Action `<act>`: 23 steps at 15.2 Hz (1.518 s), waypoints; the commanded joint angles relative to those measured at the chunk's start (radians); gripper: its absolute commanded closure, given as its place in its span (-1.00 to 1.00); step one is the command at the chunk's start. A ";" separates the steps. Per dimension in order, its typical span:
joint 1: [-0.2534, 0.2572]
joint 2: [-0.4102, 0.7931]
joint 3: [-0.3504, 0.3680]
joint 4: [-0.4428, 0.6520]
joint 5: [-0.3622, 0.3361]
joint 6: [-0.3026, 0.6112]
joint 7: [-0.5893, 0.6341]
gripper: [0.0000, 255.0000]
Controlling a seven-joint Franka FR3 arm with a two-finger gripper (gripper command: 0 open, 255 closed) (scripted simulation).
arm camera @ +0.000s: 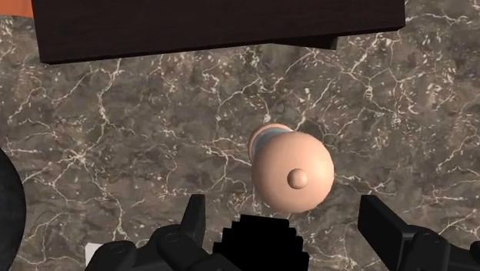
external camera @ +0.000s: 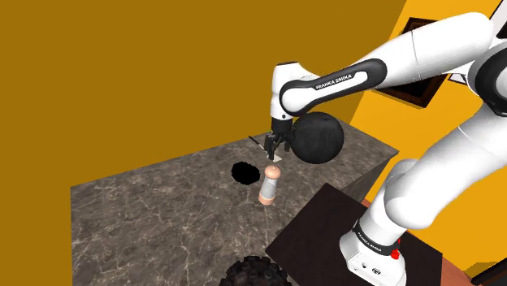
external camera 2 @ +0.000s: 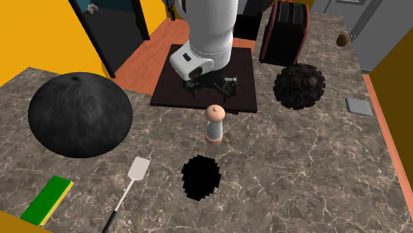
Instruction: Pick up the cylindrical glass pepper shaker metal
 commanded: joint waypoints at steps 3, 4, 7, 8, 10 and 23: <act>0.015 0.124 0.015 0.023 0.021 0.076 0.021 -1.00; 0.015 0.133 0.015 0.017 0.021 0.091 0.021 -1.00; 0.016 0.160 0.016 0.002 0.021 0.134 0.020 -1.00; 0.016 0.170 0.016 -0.003 0.021 0.149 0.020 -1.00; 0.016 0.196 0.016 -0.015 0.021 0.186 0.020 -1.00; 0.016 0.186 0.016 -0.011 0.021 0.172 0.020 1.00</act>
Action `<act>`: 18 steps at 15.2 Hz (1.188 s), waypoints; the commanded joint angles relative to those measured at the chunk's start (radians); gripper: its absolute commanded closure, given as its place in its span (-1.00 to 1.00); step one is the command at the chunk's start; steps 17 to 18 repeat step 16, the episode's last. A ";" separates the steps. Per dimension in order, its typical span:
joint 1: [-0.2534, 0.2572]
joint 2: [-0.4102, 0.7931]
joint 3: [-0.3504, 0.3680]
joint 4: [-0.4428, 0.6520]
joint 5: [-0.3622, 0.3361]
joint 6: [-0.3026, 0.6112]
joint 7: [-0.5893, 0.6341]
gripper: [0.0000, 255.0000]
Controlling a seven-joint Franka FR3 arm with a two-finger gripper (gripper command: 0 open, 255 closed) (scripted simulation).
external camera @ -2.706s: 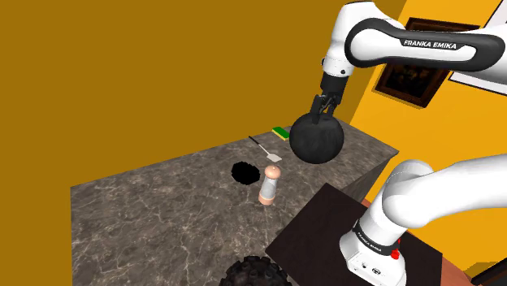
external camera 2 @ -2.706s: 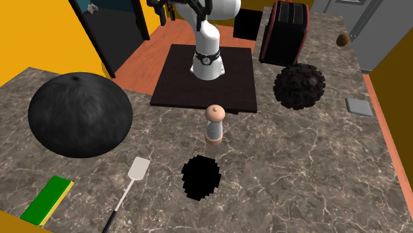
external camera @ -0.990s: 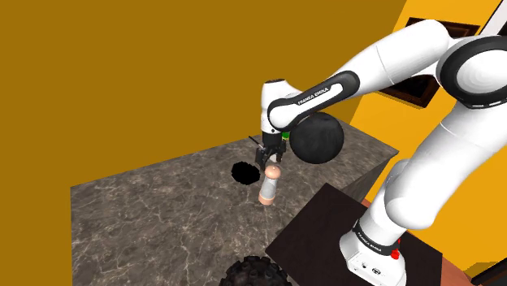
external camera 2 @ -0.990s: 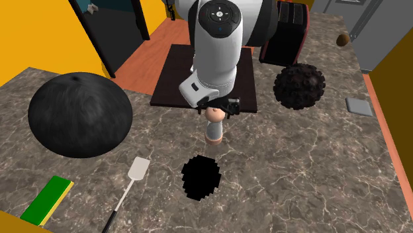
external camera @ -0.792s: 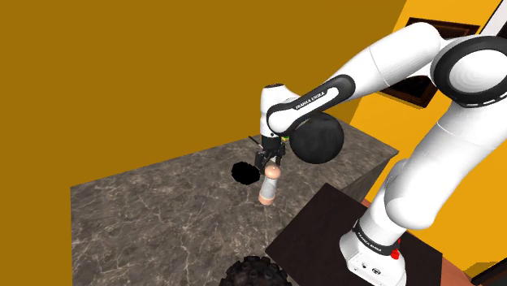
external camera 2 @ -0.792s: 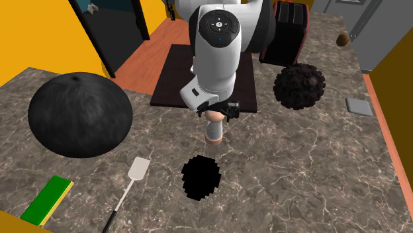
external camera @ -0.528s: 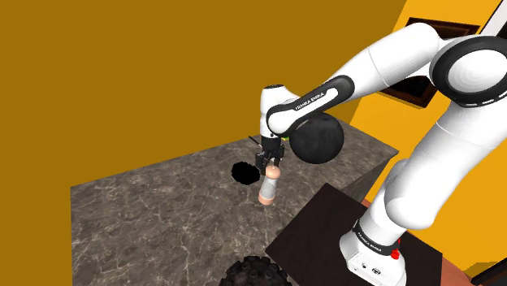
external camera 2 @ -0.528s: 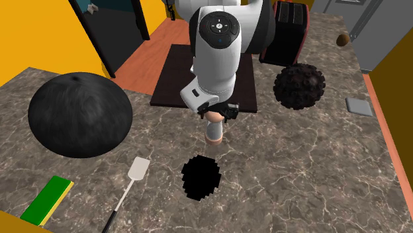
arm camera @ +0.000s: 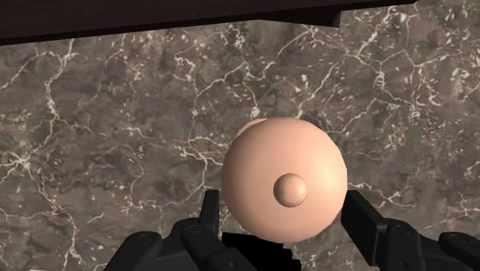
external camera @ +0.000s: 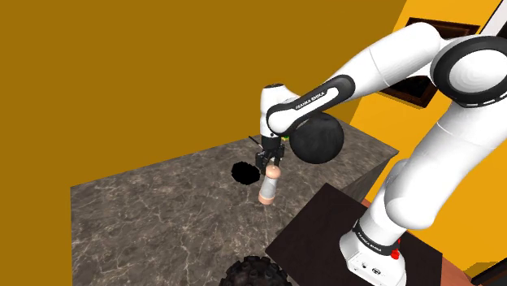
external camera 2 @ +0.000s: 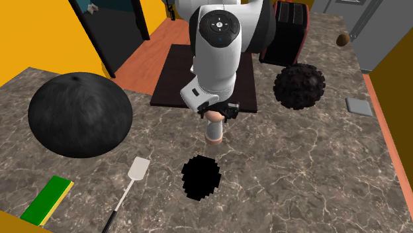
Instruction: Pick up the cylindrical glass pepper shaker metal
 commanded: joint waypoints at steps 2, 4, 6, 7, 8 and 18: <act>0.000 -0.027 0.000 0.008 0.000 -0.036 0.000 1.00; 0.000 -0.046 0.000 0.018 0.000 -0.065 0.001 1.00; 0.000 -0.064 0.000 0.029 0.000 -0.094 0.001 1.00; 0.000 -0.072 -0.001 0.035 0.000 -0.108 0.001 1.00; 0.000 -0.081 -0.001 0.041 0.000 -0.123 0.001 1.00; 0.000 -0.127 -0.001 0.083 0.000 -0.211 0.002 1.00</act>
